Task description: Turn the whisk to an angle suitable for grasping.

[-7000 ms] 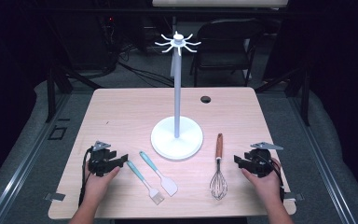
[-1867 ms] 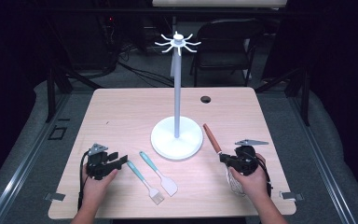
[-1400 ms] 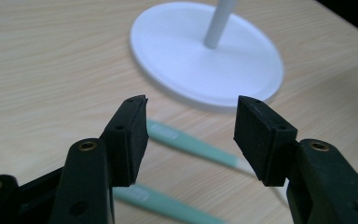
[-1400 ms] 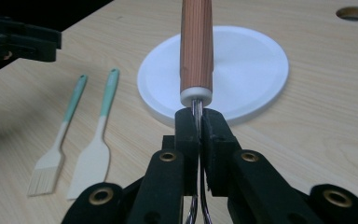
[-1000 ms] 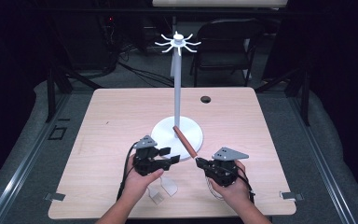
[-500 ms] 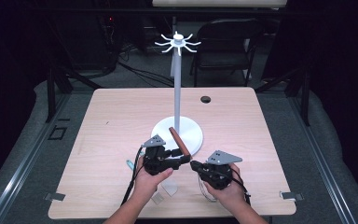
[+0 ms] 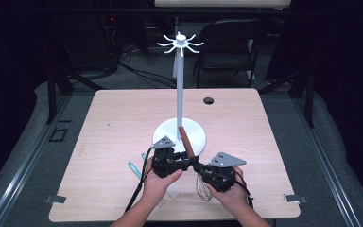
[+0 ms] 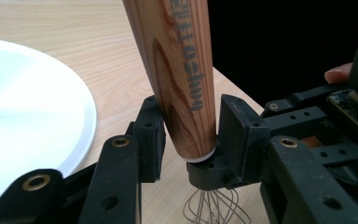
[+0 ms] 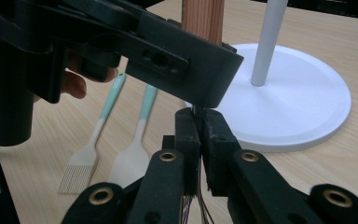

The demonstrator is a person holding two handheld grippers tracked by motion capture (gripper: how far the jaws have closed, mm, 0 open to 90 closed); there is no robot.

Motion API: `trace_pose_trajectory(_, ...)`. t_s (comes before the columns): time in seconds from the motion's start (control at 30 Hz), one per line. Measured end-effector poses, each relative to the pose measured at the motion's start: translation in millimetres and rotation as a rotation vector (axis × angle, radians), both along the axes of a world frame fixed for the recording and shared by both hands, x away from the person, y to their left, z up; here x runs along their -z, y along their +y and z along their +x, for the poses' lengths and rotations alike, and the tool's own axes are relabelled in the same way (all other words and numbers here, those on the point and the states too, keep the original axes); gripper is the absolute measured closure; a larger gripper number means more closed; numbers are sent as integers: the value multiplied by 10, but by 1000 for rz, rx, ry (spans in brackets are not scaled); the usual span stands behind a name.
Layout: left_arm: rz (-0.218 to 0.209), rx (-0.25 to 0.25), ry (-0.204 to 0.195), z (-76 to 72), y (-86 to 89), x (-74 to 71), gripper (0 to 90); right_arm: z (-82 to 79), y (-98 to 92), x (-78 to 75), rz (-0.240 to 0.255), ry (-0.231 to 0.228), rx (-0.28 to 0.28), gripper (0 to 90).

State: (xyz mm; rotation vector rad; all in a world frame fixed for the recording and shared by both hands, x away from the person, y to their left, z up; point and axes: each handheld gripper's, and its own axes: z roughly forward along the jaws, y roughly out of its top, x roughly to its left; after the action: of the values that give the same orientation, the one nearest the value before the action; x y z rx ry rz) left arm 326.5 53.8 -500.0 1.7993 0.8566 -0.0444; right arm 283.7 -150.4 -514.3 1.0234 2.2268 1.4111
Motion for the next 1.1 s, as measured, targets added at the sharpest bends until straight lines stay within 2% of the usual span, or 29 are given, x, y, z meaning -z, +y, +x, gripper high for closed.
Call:
trace_pose_trajectory(0.47,-38,-9,27,16,-9,13,674,2,-4,2,9,-8,-2,855)
trace_pose_trajectory(0.6,-80,-1,56,37,13,8,688,-3,-8,-4,16,-17,-5,847)
trace_pose_trajectory(0.73,-79,-2,41,38,31,-27,696,-14,-25,-13,18,-19,-12,773)
trace_pose_trajectory(0.77,-74,-2,32,38,44,-55,699,-25,-30,-18,32,-29,-13,763)
trace_pose_trajectory(0.9,-61,-14,2,38,71,-109,700,-27,-57,-26,34,-31,-9,746)
trace_pose_trajectory(1.0,-51,-22,-24,42,107,-179,702,-18,-117,-39,60,-33,6,727)
trace_pose_trajectory(1.07,-45,-24,-36,44,118,-203,702,-14,-136,-43,57,-34,7,719)
trace_pose_trajectory(1.1,-33,-27,-44,45,128,-226,701,3,-175,-37,67,-30,24,689)
